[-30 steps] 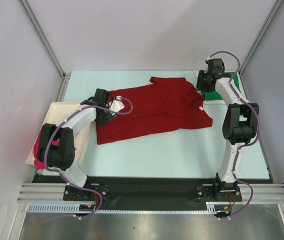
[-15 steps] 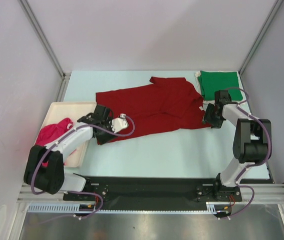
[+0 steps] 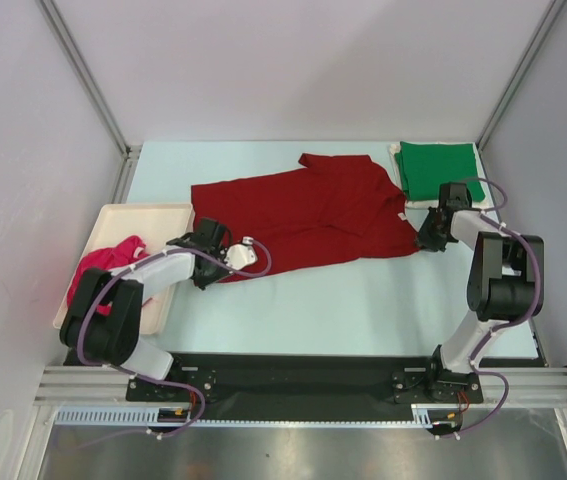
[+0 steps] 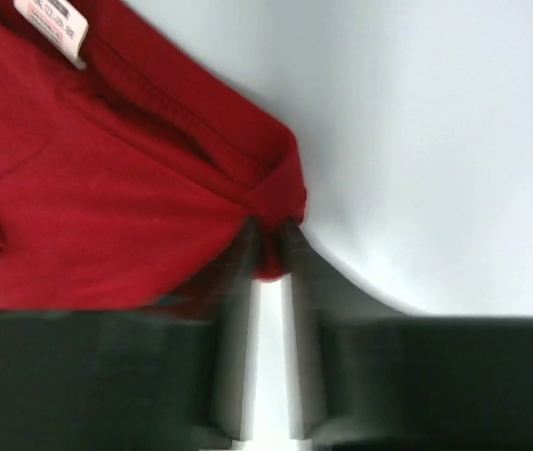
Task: Fold and stack the t-shirts
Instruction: Fold the tshirt
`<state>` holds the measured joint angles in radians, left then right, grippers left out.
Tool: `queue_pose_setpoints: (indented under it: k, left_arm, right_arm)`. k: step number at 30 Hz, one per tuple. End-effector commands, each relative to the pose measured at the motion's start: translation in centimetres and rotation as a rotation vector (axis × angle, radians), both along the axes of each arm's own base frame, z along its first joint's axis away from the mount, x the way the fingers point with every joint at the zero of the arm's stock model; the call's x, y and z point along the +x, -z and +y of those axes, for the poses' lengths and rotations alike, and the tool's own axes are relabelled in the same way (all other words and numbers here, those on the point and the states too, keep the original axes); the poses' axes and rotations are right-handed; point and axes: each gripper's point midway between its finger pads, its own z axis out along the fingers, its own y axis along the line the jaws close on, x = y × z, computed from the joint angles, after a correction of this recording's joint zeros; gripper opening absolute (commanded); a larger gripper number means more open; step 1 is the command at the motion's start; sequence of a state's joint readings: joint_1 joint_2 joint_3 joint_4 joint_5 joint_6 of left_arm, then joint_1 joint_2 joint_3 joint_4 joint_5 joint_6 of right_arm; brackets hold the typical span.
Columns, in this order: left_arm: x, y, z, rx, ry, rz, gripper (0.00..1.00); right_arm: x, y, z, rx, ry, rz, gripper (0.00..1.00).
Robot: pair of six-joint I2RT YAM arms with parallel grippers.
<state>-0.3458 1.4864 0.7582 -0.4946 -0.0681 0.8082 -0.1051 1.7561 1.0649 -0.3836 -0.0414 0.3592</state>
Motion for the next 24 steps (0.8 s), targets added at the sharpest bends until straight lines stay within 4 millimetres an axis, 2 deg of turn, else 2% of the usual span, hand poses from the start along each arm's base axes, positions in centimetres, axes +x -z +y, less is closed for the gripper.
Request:
queue_pose_setpoints:
  k: [1, 2, 3, 4, 5, 7, 9, 11, 17, 20, 22, 24]
  left_arm:
    - [0.0, 1.5, 0.0, 0.000, -0.013, 0.017, 0.25]
    - [-0.1, 1.5, -0.1, -0.008, -0.016, 0.019, 0.04]
    - [0.0, 1.4, -0.1, -0.010, -0.019, 0.015, 0.00]
    - [0.2, 1.2, -0.1, -0.009, -0.026, 0.001, 0.00]
    - [0.4, 0.6, -0.1, -0.017, -0.031, -0.022, 0.00]
    - [0.8, -0.3, -0.1, -0.028, -0.039, -0.058, 0.00]
    - [0.7, -1.9, -0.6, -0.067, -0.028, -0.092, 0.00]
    - [0.5, -3.4, -1.0, -0.101, -0.014, -0.122, 0.00]
    - [-1.8, -4.2, -0.3, -0.090, 0.036, -0.106, 0.00]
    - [-3.4, -4.3, -0.2, -0.096, 0.084, -0.090, 0.00]
    - [-4.4, -4.4, 0.0, -0.091, 0.117, -0.072, 0.00]
    - [-5.5, -4.2, 0.3, -0.079, 0.140, -0.041, 0.00]
  right_arm:
    - [-0.1, -0.2, 0.1, 0.043, 0.021, -0.032, 0.10]
    - [-0.5, -0.4, -0.4, 0.051, 0.034, -0.040, 0.04]
    - [-0.7, -0.6, -0.5, 0.066, 0.045, -0.052, 0.00]
    - [-1.9, 0.0, -0.2, 0.104, 0.057, -0.036, 0.00]
    - [-2.2, -1.1, -0.9, 0.112, 0.085, -0.071, 0.00]
    - [-4.1, -0.8, -0.9, 0.148, 0.119, -0.060, 0.00]
    - [-5.8, -2.5, -1.5, 0.149, 0.169, -0.108, 0.00]
    - [-7.6, -2.6, -1.4, 0.156, 0.198, -0.099, 0.00]
    - [-12.3, -3.9, -1.2, 0.265, 0.356, -0.135, 0.00]
    - [-15.6, -4.5, -1.5, 0.306, 0.469, -0.150, 0.00]
    - [-16.6, -5.9, -2.5, 0.285, 0.537, -0.220, 0.00]
    - [-17.2, -7.5, -2.5, 0.305, 0.589, -0.279, 0.00]
